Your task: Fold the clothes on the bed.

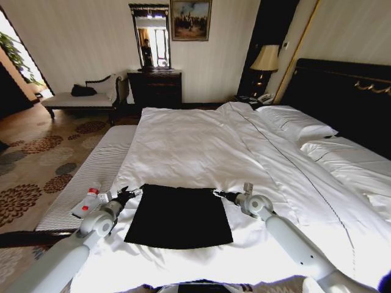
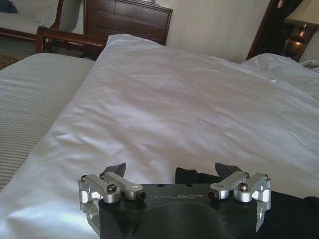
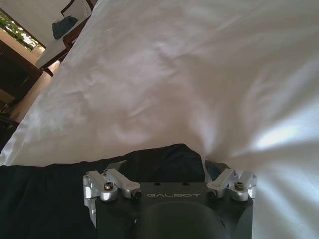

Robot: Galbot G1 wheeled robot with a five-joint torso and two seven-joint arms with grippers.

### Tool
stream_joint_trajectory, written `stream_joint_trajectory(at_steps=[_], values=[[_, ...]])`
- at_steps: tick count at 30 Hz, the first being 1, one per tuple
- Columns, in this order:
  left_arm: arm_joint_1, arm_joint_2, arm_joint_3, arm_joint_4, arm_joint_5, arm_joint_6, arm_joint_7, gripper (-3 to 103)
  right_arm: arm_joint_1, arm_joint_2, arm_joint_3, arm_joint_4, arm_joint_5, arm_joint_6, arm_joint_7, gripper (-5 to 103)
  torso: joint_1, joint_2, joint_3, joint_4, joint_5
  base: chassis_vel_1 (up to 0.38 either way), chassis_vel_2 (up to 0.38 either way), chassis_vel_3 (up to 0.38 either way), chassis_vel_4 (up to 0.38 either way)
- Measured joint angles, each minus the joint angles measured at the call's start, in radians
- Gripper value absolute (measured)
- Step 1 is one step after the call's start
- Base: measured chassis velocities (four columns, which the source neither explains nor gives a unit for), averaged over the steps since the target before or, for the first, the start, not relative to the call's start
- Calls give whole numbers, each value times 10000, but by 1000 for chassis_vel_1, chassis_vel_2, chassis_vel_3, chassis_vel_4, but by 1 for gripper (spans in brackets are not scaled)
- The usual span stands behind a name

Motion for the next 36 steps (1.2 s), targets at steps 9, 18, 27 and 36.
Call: stream_joint_trajectory(at_steps=[9,18,27,36], values=[[-147,-207,-11,289,-185,52,5,100,129,61,-200,-87,-85,135,-17,57,0,0,1,0,1,0,0,0,0],[-935,-807,180,1260,-1722,416,-28,98,-14,-3,-161,-50,-283,165,-53,23,0,0,0,0,2,0,0,0,0],[-1520,-1421,709,2074,-1899,540,2,74,47,-93,-150,-169,-398,170,-56,1,0,-1,0,3,1,0,0,0,0],[-1819,-1677,977,2333,-1847,540,124,47,96,-107,-197,-174,-402,171,-44,0,0,-1,1,0,3,0,0,0,0]])
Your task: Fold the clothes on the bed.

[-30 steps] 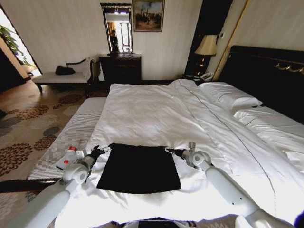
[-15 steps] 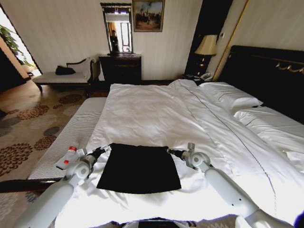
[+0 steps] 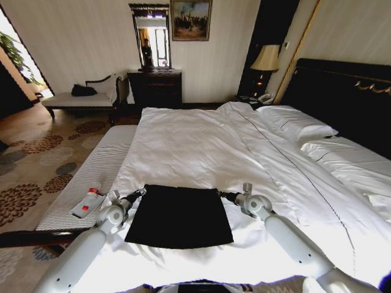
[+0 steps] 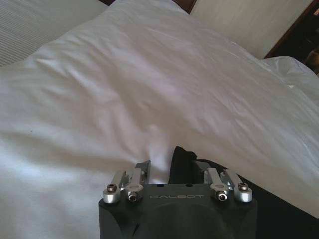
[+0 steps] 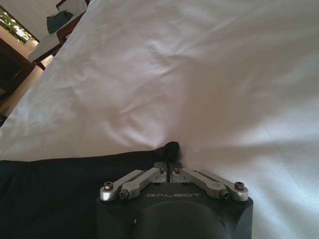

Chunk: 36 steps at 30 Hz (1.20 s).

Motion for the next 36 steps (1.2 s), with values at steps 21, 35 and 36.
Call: stream_joint_trajectory(at_steps=[21,35,36], values=[[-759,-402,804,451,266,-56,-39,0,-146,-139,112,186,-10,13,16,0,1,0,0,-2,-2,0,0,0,0],[-613,614,-65,-1385,301,-435,-85,0,-156,-574,1111,2024,227,341,219,0,0,0,-1,-1,-3,0,0,0,0],[-613,614,-65,-1385,301,-435,-85,0,-156,-574,1111,2024,227,341,219,0,0,0,-1,-1,-3,0,0,0,0]])
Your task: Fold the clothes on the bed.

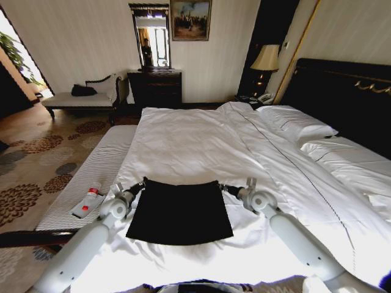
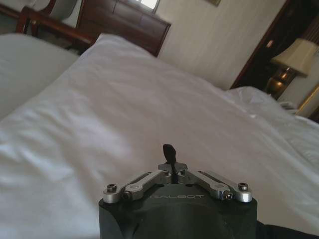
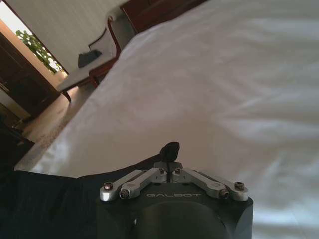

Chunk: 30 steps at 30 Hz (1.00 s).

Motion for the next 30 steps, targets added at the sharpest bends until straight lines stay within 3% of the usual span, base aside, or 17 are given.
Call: stream_joint_trajectory(at_steps=[11,18,22,30], values=[[-44,658,-803,-1683,248,-800,-187,0,164,-708,999,1656,541,395,761,0,1,0,0,1,2,0,0,0,0],[654,978,-2430,-3135,414,-1281,-40,0,5,-1019,2724,3328,1068,731,1057,0,0,1,-1,-2,2,0,0,0,0],[1080,1090,-2775,-3750,843,-1432,224,0,-249,-1165,3052,3884,1162,741,1168,0,-1,0,-1,-1,1,0,0,0,0],[1471,1192,-3317,-4528,675,-1396,-30,0,-442,-1489,3531,4578,1719,692,1519,0,1,0,0,-1,1,0,0,0,0]])
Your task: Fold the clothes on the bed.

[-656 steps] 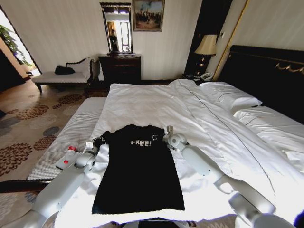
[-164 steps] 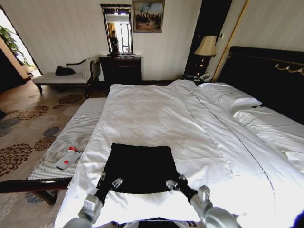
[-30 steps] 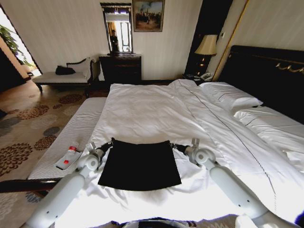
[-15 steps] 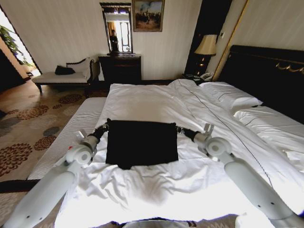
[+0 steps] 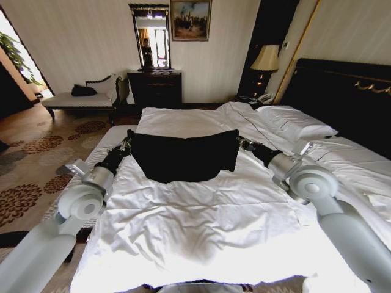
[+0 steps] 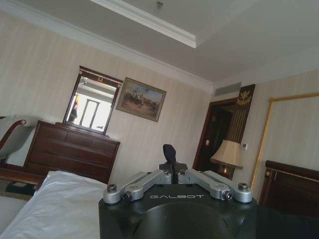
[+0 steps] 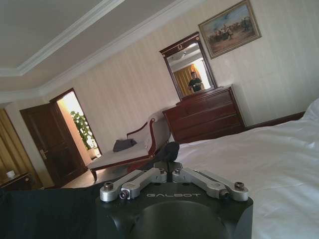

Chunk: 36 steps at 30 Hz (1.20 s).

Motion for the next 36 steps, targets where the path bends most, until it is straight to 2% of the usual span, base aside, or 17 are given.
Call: stream_joint_trajectory(at_steps=[3,7,13,15,17,20,21,22,25,26,29,30,34,36], values=[[387,83,-314,-410,-161,107,-105,0,-222,-121,297,391,353,-109,150,0,0,0,-1,0,-1,0,0,0,0],[1608,44,-1075,-991,-269,295,-232,0,-655,-188,591,985,973,-427,559,0,-3,2,-2,2,0,0,0,0,0],[2110,-186,-1086,-610,-94,424,-278,0,-771,66,187,884,1116,-663,861,0,-3,2,-2,4,-1,0,0,0,0],[1710,-391,-406,115,86,444,-352,0,-725,515,-408,308,825,-750,857,0,-2,1,0,1,-1,0,0,0,0],[1560,-447,-206,328,137,445,-375,0,-697,598,-516,150,747,-755,832,0,-2,1,0,0,1,0,0,0,0],[861,-770,571,1374,355,467,-443,0,-189,1188,-1462,-1227,92,-733,260,0,-1,0,1,-3,1,0,0,0,0],[861,-770,571,1374,355,467,-443,0,-189,1188,-1462,-1227,92,-733,260,0,-1,0,1,-3,1,0,0,0,0],[528,-916,848,1785,383,477,-475,0,8,1341,-1826,-1779,-235,-646,-17,0,-1,0,2,10,0,0,0,0,0],[-638,-1379,1795,3043,432,494,-479,0,568,1745,-2777,-3178,-1003,-365,-572,0,-1,0,2,-1,1,0,0,0,0],[-638,-1379,1795,3043,432,494,-479,0,568,1745,-2777,-3178,-1003,-365,-572,0,-1,0,2,-1,1,0,0,0,0],[-1990,-1936,2963,4623,619,468,-367,0,1471,2110,-3693,-4503,-1803,125,-1082,0,0,-1,3,-1,-3,0,0,0,0],[-1990,-1936,2963,4623,619,468,-367,0,1471,2110,-3693,-4503,-1803,125,-1082,0,0,-1,3,-1,-3,0,0,0,0],[-3404,-2395,3975,6259,757,423,-87,0,2610,2539,-4483,-6179,-2360,675,-1418,0,3,-2,3,3,1,0,0,0,0],[-3751,-2514,4208,6672,845,391,-12,0,2867,2625,-4640,-6581,-2449,780,-1505,0,3,-2,4,4,1,0,0,0,0]])
